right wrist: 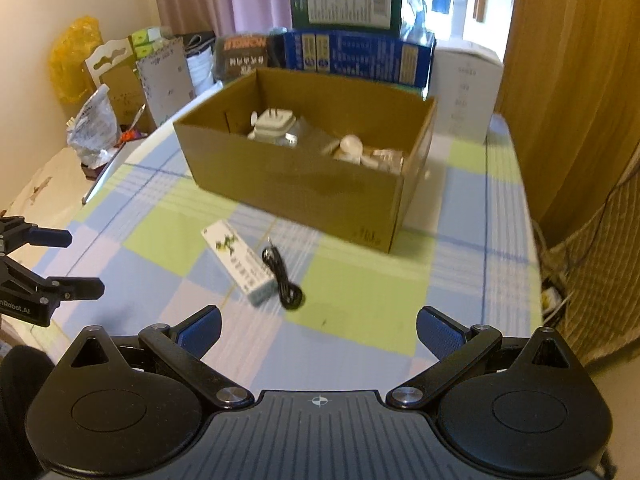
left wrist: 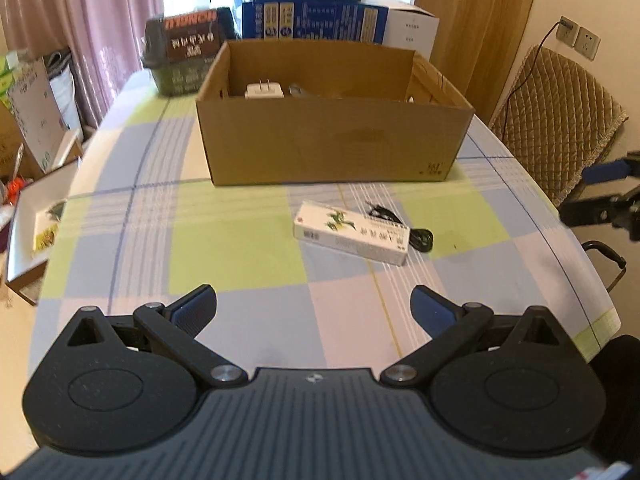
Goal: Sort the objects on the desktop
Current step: 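Withdraw both open tools from the box toward the ointment box and cable, then grasp the white ointment box with left gripper while right gripper grasps the black cable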
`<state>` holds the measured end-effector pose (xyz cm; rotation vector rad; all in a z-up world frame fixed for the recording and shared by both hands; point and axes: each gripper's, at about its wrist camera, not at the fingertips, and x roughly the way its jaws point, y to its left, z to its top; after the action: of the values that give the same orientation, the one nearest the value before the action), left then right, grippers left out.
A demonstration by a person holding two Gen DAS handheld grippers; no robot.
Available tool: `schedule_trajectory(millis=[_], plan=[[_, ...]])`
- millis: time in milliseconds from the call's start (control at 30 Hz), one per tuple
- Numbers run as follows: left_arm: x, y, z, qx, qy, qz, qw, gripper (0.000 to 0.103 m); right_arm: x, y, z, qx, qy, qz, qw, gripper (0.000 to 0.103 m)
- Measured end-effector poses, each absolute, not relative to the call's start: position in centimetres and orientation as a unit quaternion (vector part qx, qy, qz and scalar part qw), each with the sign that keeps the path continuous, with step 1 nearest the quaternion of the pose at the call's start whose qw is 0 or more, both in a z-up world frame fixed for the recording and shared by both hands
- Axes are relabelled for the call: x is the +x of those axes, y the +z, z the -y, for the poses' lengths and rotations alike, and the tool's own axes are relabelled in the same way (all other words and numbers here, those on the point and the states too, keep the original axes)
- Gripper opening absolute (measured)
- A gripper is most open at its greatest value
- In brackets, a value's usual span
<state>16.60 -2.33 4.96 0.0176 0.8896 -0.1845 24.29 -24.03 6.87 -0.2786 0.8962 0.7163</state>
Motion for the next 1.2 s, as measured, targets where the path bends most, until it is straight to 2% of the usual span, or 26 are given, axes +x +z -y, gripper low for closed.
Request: schedule_trajectory(millis=[500, 800, 867, 933, 1033, 1200], plan=[[18.0, 2.5, 3.6, 0.027, -0.105, -0.448, 0.888, 0.101, 24.5, 2.7, 24.0, -0.126, 0.35, -0.458, 0.807, 0.101], [20.8, 0.0, 3.6, 0.071, -0.132, -0.465, 0.872, 0.101, 26.2, 0.2, 22.0, -0.162, 0.385, -0.434, 0.798, 0.101], [21.6, -0.7, 3.7, 0.08, -0.138, -0.47, 0.868, 0.101, 26.6, -0.5, 21.5, -0.173, 0.391, -0.423, 0.799, 0.096], [22.2, -1.4, 3.8, 0.088, -0.14, -0.474, 0.865, 0.101, 27.2, -1.4, 20.8, -0.186, 0.393, -0.42, 0.796, 0.082], [23.4, -2.3, 3.8, 0.085, -0.137, -0.478, 0.863, 0.101, 28.2, -2.6, 19.8, -0.196, 0.389, -0.42, 0.796, 0.073], [25.2, -3.1, 3.8, 0.076, -0.125, -0.48, 0.865, 0.101, 30.4, -3.9, 18.6, -0.192, 0.378, -0.422, 0.802, 0.068]])
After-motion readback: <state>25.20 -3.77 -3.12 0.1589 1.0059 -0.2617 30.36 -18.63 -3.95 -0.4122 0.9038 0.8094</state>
